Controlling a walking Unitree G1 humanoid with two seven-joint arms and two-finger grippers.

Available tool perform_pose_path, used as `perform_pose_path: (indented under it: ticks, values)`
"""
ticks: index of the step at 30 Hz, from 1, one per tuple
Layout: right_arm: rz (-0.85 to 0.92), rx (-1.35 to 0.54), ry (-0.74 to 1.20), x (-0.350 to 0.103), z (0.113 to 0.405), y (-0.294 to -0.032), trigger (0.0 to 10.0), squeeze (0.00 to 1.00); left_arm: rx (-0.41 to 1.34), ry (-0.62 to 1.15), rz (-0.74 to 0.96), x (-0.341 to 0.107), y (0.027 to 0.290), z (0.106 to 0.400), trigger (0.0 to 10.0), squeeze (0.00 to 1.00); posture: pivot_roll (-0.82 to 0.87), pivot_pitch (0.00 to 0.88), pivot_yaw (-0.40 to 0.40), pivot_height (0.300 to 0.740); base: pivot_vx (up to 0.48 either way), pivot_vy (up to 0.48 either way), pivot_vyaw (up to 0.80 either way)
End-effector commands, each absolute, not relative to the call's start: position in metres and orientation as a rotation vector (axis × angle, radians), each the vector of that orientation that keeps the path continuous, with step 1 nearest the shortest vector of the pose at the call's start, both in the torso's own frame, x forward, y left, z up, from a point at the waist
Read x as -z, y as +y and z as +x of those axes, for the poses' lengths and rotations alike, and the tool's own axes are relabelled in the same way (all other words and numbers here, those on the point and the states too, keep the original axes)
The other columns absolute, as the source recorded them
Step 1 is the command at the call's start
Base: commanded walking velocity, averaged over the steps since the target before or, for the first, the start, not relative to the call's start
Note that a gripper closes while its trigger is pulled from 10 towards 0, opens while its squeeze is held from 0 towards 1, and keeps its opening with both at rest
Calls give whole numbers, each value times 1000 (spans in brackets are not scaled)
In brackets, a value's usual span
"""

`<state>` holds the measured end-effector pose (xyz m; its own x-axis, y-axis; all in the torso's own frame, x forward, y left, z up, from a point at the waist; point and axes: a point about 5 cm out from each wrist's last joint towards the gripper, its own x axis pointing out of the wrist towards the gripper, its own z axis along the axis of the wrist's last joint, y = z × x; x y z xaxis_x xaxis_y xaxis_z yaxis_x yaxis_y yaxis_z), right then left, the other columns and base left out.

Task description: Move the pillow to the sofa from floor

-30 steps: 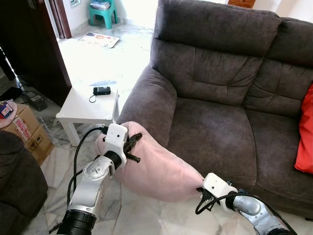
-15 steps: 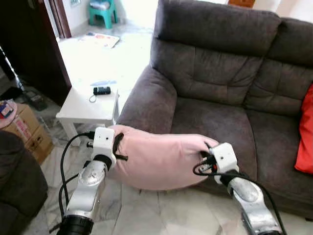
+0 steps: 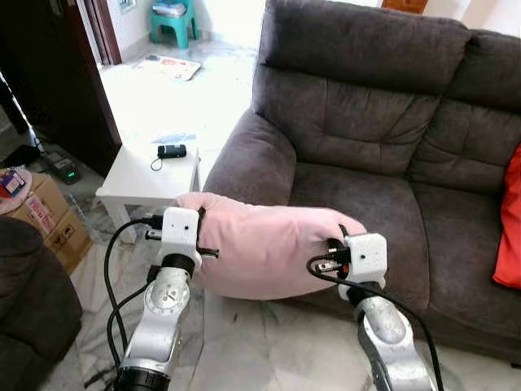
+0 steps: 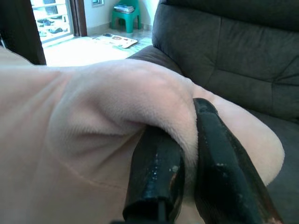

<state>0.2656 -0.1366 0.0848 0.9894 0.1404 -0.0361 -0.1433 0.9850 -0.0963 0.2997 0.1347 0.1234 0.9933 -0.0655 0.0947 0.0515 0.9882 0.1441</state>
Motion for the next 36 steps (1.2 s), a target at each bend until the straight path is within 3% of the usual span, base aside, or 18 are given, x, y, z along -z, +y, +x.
perform_pose_path:
  ticks: [1, 9, 21, 30, 36]
  values:
    - [-88, -119, -36, -100, 267, -138, 10000, 0, 136, -171, 164, -137, 124, 298, 10000, 0, 29, 0, -43, 740, 0, 0, 0]
    - [-49, -98, -13, -95, 264, -135, 10000, 0, 127, -161, 176, -135, 134, 301, 10000, 0, 21, 0, -22, 740, 0, 0, 0]
    - [-17, -76, -35, -97, 271, -131, 10000, 0, 177, -159, 172, -134, 125, 304, 10000, 0, 30, 0, -7, 740, 0, 0, -784]
    - [-43, -115, -45, -101, 278, -125, 10000, 0, 183, -158, 157, -133, 120, 304, 10000, 0, 43, 0, -29, 740, 0, 0, 0]
    - [-47, -120, -48, -102, 281, -125, 10000, 0, 161, -167, 150, -134, 122, 306, 10000, 0, 52, 0, -46, 740, 0, 0, -741]
